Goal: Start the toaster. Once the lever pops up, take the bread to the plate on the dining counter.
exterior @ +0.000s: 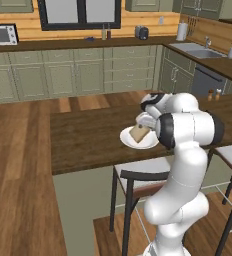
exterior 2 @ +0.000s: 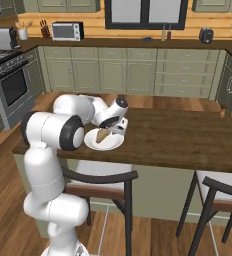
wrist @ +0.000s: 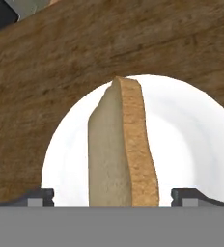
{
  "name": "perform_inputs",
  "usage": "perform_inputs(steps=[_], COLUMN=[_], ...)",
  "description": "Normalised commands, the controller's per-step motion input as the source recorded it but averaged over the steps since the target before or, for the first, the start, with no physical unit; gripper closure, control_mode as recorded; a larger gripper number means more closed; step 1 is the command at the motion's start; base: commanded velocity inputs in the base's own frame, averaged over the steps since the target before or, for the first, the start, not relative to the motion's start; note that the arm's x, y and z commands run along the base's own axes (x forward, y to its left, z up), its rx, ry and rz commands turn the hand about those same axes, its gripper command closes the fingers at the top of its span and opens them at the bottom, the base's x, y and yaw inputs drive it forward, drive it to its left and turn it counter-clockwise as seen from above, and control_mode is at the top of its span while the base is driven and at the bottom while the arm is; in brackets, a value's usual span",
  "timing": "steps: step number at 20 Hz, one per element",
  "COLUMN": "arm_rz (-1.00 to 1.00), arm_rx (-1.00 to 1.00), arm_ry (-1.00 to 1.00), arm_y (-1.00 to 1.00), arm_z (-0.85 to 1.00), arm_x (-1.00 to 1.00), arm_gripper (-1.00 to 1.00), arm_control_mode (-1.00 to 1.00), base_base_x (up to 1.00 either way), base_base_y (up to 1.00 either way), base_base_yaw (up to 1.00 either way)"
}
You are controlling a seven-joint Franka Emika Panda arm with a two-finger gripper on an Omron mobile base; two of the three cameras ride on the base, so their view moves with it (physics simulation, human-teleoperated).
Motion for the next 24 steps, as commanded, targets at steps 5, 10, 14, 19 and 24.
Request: perform_inputs(steps=[5, 10, 14, 19, 24], arm_rz=[0.00, 0.00, 0.00, 0.00, 0.00], arm_rx=[-0.18, -0.32, -0.18, 0.00, 0.00], arm_ry=[0.00, 0.00, 0.04, 0.13, 0.04], arm_y=[-0.22, -0.03, 0.00, 0.00, 0.00], arm_z=[-0.25, -0.05, 0.18, 0.67, 0.93], arm_x=[0.00, 0.00, 0.00, -0.04, -0.47], arm_gripper=[-1.00, -1.00, -1.00, -1.00, -1.00], arm_control_mode=[-1.00, -1.00, -1.00, -1.00, -1.00], base_base_x=[0.00, 0.00, 0.00, 0.00, 0.00], base_base_y=[0.00, 0.00, 0.00, 0.00, 0.00], base_base_yaw=[0.00, 0.00, 0.00, 0.00, 0.00])
